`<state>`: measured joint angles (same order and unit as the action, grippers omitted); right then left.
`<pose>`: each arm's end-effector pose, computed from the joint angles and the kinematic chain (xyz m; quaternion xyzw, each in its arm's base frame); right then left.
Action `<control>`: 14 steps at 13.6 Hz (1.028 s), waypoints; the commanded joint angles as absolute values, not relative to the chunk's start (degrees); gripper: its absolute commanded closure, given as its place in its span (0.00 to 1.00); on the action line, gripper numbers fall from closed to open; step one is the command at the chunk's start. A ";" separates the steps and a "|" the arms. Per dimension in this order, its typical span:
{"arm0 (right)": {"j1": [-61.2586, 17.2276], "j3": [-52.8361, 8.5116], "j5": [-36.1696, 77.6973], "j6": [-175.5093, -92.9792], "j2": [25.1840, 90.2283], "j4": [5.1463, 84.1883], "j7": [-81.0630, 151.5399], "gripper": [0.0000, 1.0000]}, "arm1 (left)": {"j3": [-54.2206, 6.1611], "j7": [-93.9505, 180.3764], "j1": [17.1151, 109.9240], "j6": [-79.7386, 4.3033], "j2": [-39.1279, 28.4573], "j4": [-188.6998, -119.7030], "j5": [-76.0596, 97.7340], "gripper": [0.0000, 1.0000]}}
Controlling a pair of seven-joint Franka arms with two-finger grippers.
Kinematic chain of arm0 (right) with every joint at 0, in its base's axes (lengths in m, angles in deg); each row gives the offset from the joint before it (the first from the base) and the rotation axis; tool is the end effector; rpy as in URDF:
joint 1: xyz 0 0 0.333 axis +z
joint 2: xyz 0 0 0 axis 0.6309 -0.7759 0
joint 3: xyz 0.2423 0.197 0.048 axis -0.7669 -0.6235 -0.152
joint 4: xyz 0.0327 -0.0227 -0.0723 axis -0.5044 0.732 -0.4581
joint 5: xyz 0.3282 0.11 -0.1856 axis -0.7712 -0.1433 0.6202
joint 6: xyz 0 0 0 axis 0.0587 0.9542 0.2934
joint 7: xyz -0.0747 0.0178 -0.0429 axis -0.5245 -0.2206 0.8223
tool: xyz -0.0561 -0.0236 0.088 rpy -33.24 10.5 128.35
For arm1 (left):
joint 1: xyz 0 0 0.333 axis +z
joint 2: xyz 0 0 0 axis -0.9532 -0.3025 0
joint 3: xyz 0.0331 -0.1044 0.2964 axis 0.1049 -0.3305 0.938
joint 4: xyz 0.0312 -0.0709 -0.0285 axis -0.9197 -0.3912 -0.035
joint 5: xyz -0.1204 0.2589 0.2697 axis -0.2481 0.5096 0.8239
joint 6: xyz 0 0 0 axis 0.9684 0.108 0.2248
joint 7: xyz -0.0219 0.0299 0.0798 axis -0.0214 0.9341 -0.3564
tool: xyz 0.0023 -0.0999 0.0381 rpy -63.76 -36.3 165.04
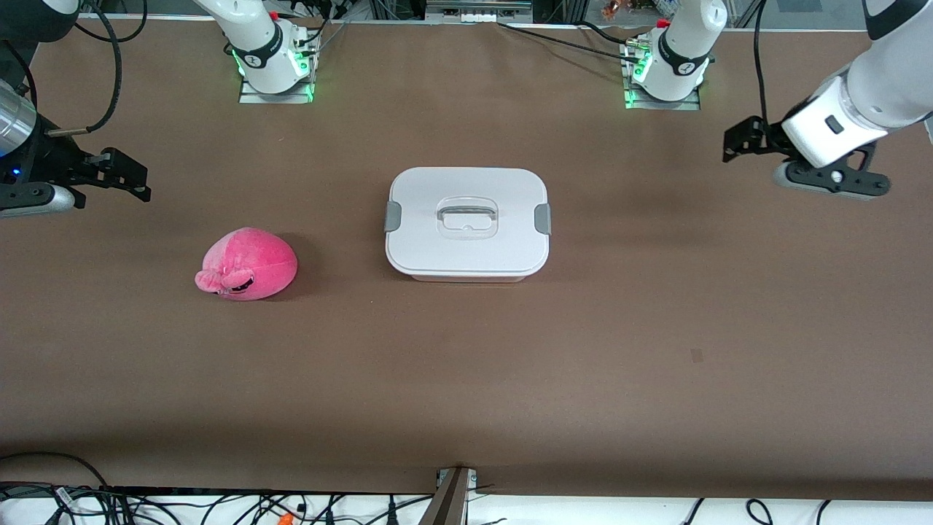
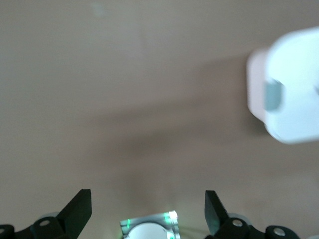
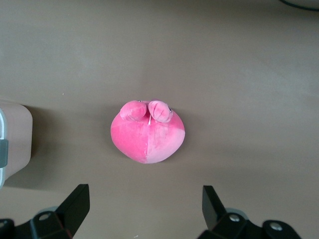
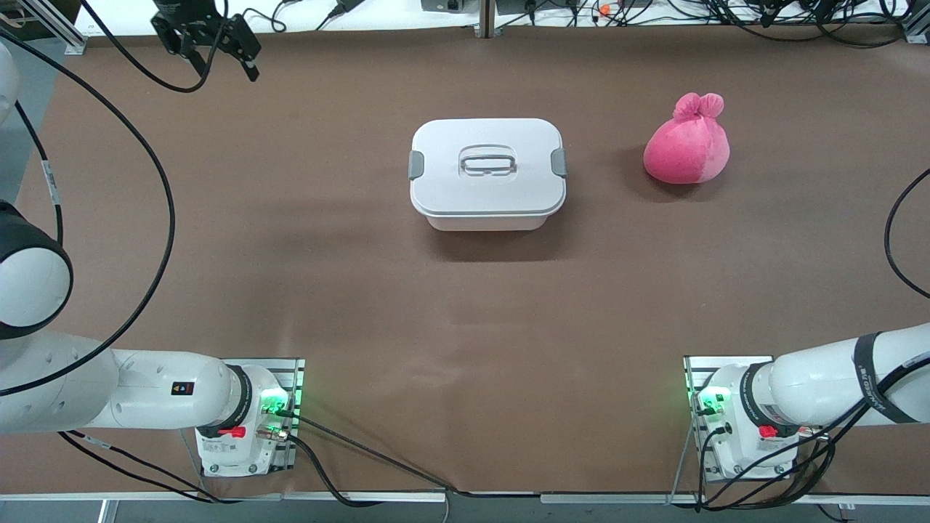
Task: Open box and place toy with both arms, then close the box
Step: 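Reach the left gripper to the lid handle while the right gripper approaches the toy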
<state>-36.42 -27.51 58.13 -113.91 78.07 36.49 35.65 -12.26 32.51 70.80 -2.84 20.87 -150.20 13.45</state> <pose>0.5783 0.0255 0.5959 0.9979 0.0633 0.0109 0.0040 0.5237 -0.0878 0.5756 0.9863 -0.1077 -0.1142 0.0514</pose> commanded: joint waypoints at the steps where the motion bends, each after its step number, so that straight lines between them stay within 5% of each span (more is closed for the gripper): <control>1: -36.92 -27.79 58.93 -114.16 79.15 36.79 35.35 0.00 | -13.43 28.07 68.01 0.17 19.85 -148.44 11.04 0.00; 7: -36.65 -27.96 59.02 -114.77 78.45 36.70 35.26 0.00 | -18.27 7.37 58.00 -4.99 9.49 -148.44 11.66 0.00; 14: -37.09 -27.87 58.31 -116.18 71.53 36.61 35.18 0.00 | -18.71 3.01 44.45 -40.13 3.59 -151.42 11.74 0.00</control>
<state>-36.52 -27.56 58.15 -115.34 75.33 36.82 35.71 -19.30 4.71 46.63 -33.99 4.83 -150.50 11.80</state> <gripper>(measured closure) 0.000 0.000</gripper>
